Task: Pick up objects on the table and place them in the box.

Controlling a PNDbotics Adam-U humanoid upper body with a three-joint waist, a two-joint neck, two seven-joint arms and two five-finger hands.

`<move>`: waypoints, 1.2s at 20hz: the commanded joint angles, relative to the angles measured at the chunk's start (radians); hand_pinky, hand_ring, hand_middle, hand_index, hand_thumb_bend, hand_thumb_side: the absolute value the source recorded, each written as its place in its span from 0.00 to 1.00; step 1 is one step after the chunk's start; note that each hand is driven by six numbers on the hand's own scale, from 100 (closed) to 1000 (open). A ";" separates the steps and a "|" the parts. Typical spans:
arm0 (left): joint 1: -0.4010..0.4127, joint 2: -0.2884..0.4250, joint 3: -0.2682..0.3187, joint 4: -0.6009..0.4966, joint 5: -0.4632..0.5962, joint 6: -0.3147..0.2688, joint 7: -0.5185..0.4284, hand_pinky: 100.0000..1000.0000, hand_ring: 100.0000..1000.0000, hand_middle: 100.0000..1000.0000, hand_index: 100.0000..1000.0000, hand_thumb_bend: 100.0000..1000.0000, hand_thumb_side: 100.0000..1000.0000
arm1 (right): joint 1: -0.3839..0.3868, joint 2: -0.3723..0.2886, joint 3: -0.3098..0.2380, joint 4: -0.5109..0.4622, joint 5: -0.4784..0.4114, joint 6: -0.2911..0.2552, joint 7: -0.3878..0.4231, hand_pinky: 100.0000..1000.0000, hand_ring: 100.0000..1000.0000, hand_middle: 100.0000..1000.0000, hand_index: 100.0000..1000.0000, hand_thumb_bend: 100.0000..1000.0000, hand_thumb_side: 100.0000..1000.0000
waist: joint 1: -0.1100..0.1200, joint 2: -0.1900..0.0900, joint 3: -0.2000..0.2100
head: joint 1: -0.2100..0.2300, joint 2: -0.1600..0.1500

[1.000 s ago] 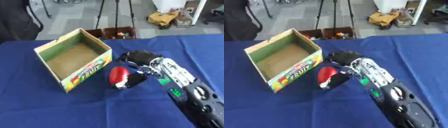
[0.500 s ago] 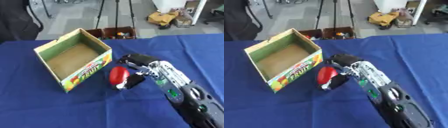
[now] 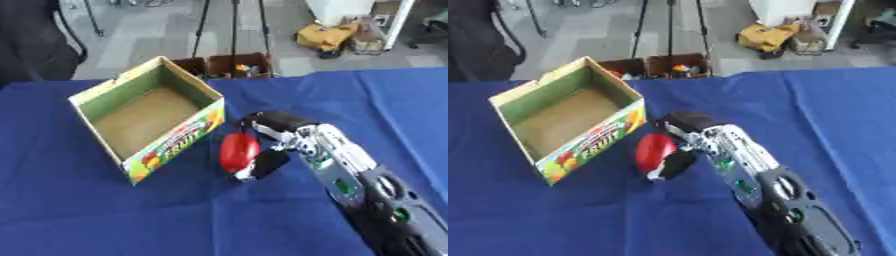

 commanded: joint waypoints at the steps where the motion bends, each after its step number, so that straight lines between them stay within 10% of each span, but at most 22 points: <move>1: -0.010 0.014 0.003 -0.015 0.004 0.004 -0.002 0.69 0.84 0.83 0.87 0.00 1.00 | -0.018 -0.003 -0.009 0.003 -0.021 0.017 -0.009 0.54 0.61 0.78 0.93 0.62 0.44 | -0.013 -0.009 0.003 | 0.003 -0.009; 24: -0.013 0.010 0.003 -0.015 0.009 0.004 -0.002 0.69 0.84 0.83 0.87 0.00 1.00 | -0.017 0.039 -0.028 0.118 0.005 0.044 -0.104 0.45 0.55 0.68 0.81 0.51 0.33 | -0.011 -0.006 0.011 | 0.006 -0.010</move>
